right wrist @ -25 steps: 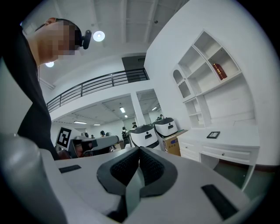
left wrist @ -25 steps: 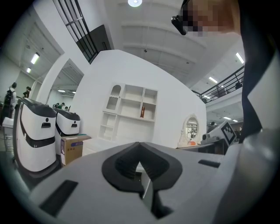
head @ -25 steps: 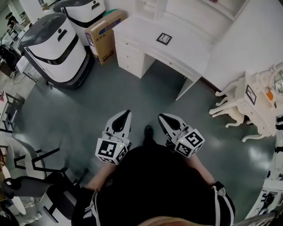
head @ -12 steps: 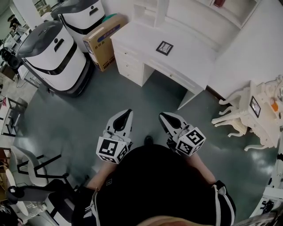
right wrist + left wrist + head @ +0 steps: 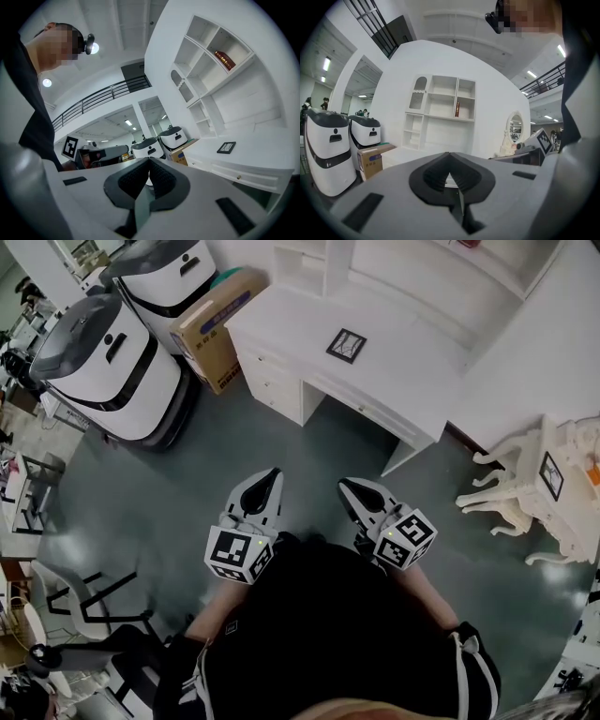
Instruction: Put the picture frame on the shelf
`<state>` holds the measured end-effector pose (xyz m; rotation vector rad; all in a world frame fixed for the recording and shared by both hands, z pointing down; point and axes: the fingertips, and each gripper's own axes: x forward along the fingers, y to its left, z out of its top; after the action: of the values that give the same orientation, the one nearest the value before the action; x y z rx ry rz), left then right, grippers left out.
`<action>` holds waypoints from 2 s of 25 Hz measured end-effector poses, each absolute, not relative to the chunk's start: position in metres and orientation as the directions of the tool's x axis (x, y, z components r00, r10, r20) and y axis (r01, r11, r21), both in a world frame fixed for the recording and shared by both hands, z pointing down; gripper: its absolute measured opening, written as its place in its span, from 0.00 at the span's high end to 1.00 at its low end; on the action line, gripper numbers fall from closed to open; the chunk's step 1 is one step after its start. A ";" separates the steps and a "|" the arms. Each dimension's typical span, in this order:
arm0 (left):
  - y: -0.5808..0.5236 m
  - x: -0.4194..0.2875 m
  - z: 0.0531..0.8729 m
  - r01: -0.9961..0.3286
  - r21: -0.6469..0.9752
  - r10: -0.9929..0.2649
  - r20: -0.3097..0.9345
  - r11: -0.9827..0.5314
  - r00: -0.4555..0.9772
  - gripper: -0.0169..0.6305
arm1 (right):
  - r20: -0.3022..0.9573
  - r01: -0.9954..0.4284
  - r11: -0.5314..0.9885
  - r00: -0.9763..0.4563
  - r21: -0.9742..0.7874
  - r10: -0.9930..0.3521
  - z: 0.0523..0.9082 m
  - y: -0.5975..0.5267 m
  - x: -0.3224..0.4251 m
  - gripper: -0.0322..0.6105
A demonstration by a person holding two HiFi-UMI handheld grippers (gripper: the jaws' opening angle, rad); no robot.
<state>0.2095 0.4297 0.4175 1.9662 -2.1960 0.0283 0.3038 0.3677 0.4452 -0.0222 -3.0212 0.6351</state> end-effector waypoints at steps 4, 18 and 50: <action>0.403 0.194 0.420 -0.986 0.122 -0.982 0.163 0.113 -0.092 0.96 | 0.062 -0.019 0.909 -0.998 -0.416 0.007 0.451 0.339 0.291 0.92; 0.262 0.072 0.427 -0.990 0.138 -0.982 0.181 -0.025 0.050 0.96 | 0.115 -0.165 0.903 -0.985 -0.397 -0.129 0.455 0.216 0.183 0.92; 0.044 -0.099 0.465 -0.957 0.198 -0.915 0.305 -0.212 0.265 0.96 | 0.207 -0.331 0.830 -0.942 -0.448 -0.264 0.481 0.009 0.005 0.92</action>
<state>-0.0992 0.0437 0.4647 2.1996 -1.7092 0.1720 0.0048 0.0092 0.4814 0.4693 -2.8745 0.7412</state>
